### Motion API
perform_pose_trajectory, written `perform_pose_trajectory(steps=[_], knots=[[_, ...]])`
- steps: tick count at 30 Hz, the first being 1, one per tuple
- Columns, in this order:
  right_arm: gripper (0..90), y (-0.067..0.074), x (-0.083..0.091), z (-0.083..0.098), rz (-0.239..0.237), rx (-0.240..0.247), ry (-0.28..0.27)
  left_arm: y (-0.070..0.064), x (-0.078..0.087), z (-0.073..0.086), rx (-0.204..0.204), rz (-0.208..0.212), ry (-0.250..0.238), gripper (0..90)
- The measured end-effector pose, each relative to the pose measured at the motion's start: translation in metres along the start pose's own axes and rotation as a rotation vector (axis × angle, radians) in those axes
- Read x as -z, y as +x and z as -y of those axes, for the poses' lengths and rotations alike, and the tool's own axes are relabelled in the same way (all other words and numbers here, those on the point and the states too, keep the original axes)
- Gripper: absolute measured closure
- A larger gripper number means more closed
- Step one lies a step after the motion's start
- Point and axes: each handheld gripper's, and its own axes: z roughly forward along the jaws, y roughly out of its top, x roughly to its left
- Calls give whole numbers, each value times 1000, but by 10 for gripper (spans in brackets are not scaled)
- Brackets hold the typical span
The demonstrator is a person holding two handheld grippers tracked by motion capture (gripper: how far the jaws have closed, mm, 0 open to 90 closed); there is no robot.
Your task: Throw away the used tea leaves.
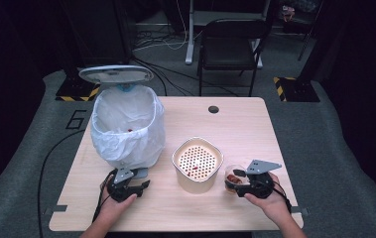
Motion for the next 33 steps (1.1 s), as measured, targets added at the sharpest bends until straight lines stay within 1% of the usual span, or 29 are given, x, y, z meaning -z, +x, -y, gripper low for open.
perform_pose_trajectory(steps=[3, 4, 6, 13, 14, 15, 18, 21, 22, 23, 25, 26, 27, 29, 31, 33], knots=[[444, -6, 3, -5, 14, 0, -2, 0, 0, 0, 0, 2, 1, 336], [445, -10, 6, -9, 16, 1, -5, 0, 0, 0, 1, 1, 0, 336], [445, -12, 7, -11, 23, -2, -3, 0, 0, 0, 2, 3, 0, 336], [446, -23, 16, -28, 67, 0, -4, 0, 0, 0, 0, 0, 0, 336], [447, -27, 19, -34, 81, -2, -7, 0, 0, 0, 0, 0, 0, 336], [447, -27, 19, -34, 81, -2, -7, 0, 0, 0, 1, 1, 0, 336], [448, -30, 21, -43, 89, -10, -5, 0, 0, 0, 2, 2, 0, 336], [448, -34, 21, -52, 81, -7, -10, 0, 0, 0, 1, 1, 0, 336], [448, -36, 20, -58, 89, -8, -9, 0, 0, 0, 2, 2, 1, 336], [448, -36, 20, -58, 89, -8, -9, 0, 0, 0, 2, 3, 0, 336], [448, -39, 18, -65, 96, 1, -9, 0, 0, 0, 0, 1, 0, 336], [448, -40, 17, -68, 99, -4, -14, 0, 0, 0, 1, 1, 0, 336], [449, -44, 15, -76, 98, 7, -17, 0, 0, 0, 2, 2, 0, 336], [449, -45, 14, -78, 98, 11, -20, 0, 0, 0, 2, 3, 0, 336], [449, -48, 11, -88, 97, 19, -25, 0, 0, 0, 2, 3, 0, 336], [449, -50, 9, -97, 98, 38, -30, 0, 0, 0, 9, 4, -2, 336]])
